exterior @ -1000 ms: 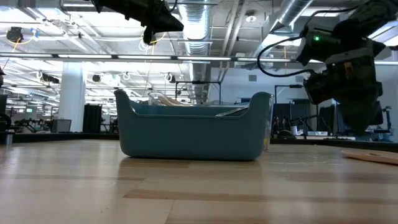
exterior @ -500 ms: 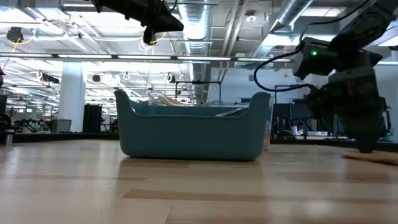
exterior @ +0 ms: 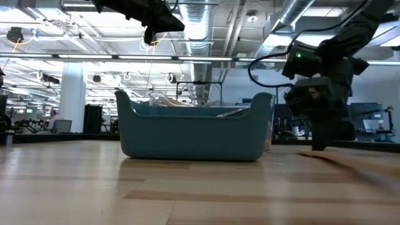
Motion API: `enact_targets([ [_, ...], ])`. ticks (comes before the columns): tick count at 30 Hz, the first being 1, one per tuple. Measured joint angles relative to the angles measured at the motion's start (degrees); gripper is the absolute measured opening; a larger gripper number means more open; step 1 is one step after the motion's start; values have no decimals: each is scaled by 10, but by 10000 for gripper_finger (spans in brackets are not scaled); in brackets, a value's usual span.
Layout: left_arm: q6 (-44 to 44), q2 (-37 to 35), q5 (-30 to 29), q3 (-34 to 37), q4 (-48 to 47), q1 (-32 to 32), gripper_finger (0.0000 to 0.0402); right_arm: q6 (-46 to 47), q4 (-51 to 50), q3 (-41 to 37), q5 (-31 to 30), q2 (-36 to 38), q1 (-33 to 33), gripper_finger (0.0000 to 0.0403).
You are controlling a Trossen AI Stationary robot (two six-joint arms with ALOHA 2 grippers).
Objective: Pick & Place Kitchen Items
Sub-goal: Adjust the wooden slotted spatula on the table
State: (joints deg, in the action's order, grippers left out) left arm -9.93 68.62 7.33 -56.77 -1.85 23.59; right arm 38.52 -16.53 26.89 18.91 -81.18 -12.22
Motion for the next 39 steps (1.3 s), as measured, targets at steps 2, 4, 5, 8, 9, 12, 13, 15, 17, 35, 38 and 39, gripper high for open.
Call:
enact_targets([
  [2, 0, 0, 0, 0, 0, 0, 7, -9, -2, 0, -23, 7, -15, 0],
  [4, 0, 0, 0, 0, 0, 0, 7, -16, -6, -1, -46, 16, -31, 0],
  [5, 0, 0, 0, 0, 0, 0, 7, -20, -11, -1, -57, 22, -39, 0],
  [8, 0, 0, 0, 0, 0, 0, 7, -35, -37, -3, -91, 41, -65, 0],
  [9, 0, 0, 0, 0, 0, 0, 7, -41, -46, -3, -105, 47, -74, 0],
  [12, 0, 0, 0, 0, 0, 0, 7, -71, -78, -3, -124, 60, -103, 0],
  [13, 0, 0, 0, 0, 0, 0, 7, -84, -86, -3, -126, 64, -111, 0],
  [15, -2, 0, 0, 0, 0, 0, 7, -103, -97, -4, -126, 70, -126, 0],
  [17, -17, 0, 1, 0, 0, -3, 7, -118, -101, -5, -126, 73, -137, 0],
  [35, -45, 0, 41, 0, -1, -52, 7, -132, -98, 1, -143, 74, -150, 0],
  [38, -45, 0, 41, 0, -1, -52, 7, -137, -107, 18, -146, 75, -150, 0],
  [39, -45, 0, 41, 0, -1, -52, 7, -144, -111, 25, -149, 79, -150, 0],
])
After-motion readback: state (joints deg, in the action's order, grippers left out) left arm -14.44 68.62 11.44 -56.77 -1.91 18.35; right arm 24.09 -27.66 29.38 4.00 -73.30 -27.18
